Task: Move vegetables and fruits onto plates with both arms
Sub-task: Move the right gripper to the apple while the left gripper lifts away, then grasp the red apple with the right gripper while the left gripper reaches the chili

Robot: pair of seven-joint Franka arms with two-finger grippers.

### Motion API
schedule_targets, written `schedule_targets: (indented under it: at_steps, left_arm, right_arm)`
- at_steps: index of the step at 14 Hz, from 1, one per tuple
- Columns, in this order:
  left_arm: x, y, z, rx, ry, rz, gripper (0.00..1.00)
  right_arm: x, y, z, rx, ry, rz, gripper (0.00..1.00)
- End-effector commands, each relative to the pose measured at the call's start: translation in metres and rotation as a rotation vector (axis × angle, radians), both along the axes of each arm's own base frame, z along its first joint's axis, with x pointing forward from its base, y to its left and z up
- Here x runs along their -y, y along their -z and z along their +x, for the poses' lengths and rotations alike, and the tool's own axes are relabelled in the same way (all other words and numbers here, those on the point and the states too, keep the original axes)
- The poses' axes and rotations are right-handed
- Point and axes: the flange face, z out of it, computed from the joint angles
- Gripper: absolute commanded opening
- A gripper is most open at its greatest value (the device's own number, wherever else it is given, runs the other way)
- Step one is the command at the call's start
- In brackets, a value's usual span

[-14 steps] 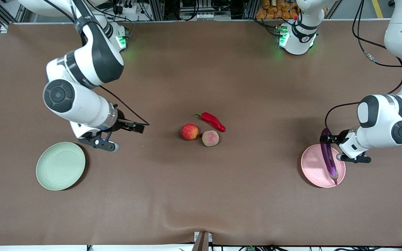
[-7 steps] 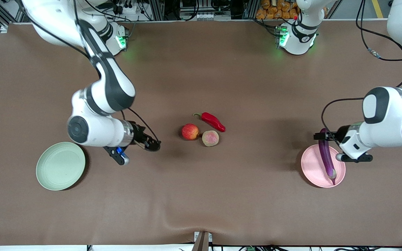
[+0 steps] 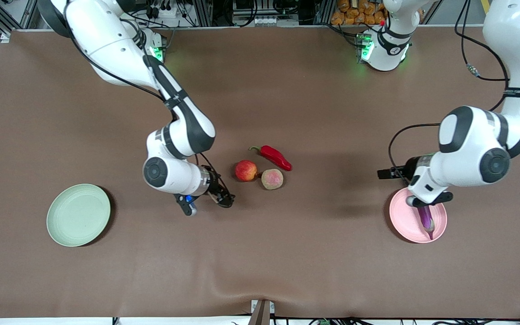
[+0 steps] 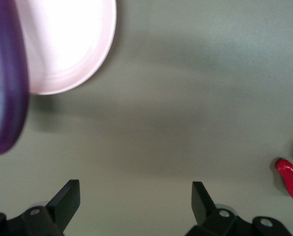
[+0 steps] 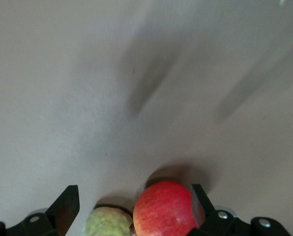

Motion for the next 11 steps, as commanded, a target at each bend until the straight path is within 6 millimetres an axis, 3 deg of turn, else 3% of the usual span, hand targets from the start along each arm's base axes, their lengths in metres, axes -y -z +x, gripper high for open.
schedule_targets:
  at_steps: [1,3,5,9,11]
  left_arm:
    - [0.025,0.005,-0.003,-0.001,-0.049,0.004,1.00]
    - [0.048,0.009,-0.006,0.011,-0.080,0.012,1.00]
    - [0.071,0.018,-0.010,0.012,-0.123,0.017,1.00]
    - [0.131,0.038,-0.025,0.003,-0.220,0.027,1.00]
    - [0.150,0.053,-0.029,-0.014,-0.307,0.033,1.00]
  right_arm:
    - [-0.019,-0.002,-0.008,-0.024,0.035,0.010,1.00]
    - [-0.040,0.001,-0.023,-0.041,0.032,-0.009,1.00]
    - [-0.035,0.004,-0.025,-0.073,0.028,-0.024,1.00]
    - [-0.041,0.010,-0.035,-0.090,0.012,-0.037,1.00]
    - [-0.049,0.013,-0.041,-0.089,0.002,-0.039,1.00]
